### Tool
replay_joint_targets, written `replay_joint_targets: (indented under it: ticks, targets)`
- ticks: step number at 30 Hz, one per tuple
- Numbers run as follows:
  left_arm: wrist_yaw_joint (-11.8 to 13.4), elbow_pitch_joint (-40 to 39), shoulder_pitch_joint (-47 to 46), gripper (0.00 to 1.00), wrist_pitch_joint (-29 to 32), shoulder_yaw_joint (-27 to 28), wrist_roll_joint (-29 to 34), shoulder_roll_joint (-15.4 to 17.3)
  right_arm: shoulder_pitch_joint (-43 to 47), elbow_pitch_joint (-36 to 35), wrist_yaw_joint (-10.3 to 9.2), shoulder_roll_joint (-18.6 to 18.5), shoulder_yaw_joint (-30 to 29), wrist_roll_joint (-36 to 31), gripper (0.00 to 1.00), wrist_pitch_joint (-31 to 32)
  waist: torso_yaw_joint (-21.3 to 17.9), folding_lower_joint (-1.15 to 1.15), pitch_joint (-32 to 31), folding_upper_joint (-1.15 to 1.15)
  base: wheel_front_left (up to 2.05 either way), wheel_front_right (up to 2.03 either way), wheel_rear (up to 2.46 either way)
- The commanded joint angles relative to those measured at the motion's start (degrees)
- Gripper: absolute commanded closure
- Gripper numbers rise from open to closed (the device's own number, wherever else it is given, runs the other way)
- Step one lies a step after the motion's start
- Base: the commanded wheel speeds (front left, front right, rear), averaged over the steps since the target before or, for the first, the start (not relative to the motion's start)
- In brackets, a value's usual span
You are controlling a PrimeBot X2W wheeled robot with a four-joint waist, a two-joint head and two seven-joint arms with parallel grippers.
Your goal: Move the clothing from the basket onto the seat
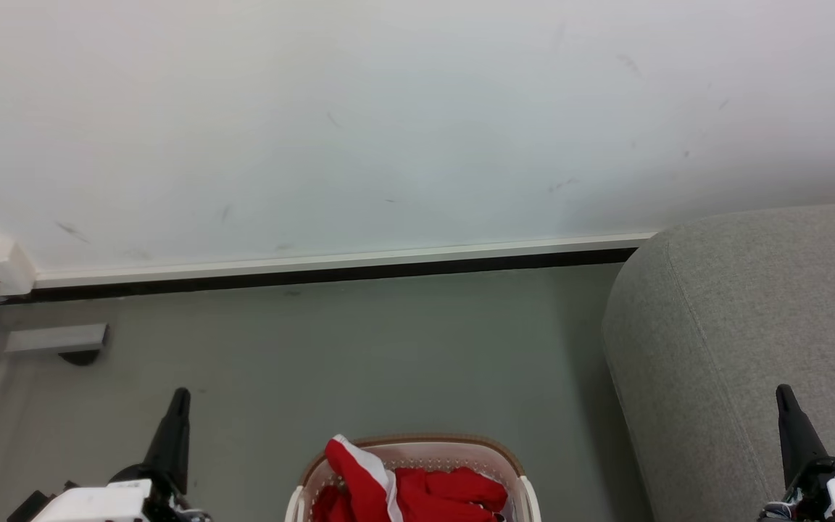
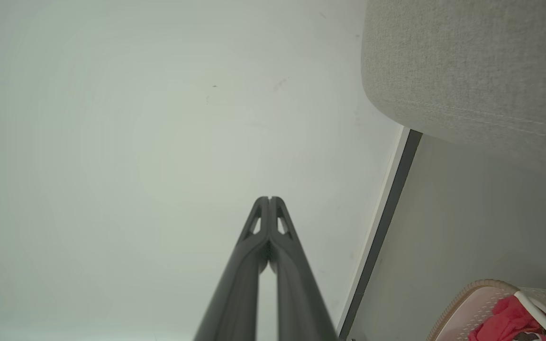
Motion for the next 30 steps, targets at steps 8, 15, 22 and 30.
replay_joint_targets:
  ticks: [8, 15, 22, 30]
  targets:
    - [-0.3, -0.2, -0.5, 1.0, 0.2, 0.1, -0.8, 0.4, -0.6, -0.3, -0.13, -0.3, -0.2, 0.0, 1.0, 0.2, 0.0, 0.0, 0.0, 0.0, 0.0, 0.0, 0.0]
    - [-0.3, -0.2, -0.5, 1.0, 0.2, 0.1, -0.8, 0.4, -0.6, -0.3, -0.13, -0.3, -0.2, 0.0, 1.0, 0.2, 0.0, 0.0, 0.0, 0.0, 0.0, 0.0, 0.0]
    - [-0.3, -0.2, -0.5, 1.0, 0.2, 0.1, -0.8, 0.4, -0.6, -0.3, -0.13, -0.3, -0.2, 0.0, 1.0, 0.2, 0.0, 0.0, 0.0, 0.0, 0.0, 0.0, 0.0]
    - [-0.3, -0.2, -0.5, 1.0, 0.2, 0.1, -0.8, 0.4, -0.6, -0.3, -0.13, -0.3, -0.2, 0.0, 1.0, 0.2, 0.0, 0.0, 0.0, 0.0, 0.0, 0.0, 0.0]
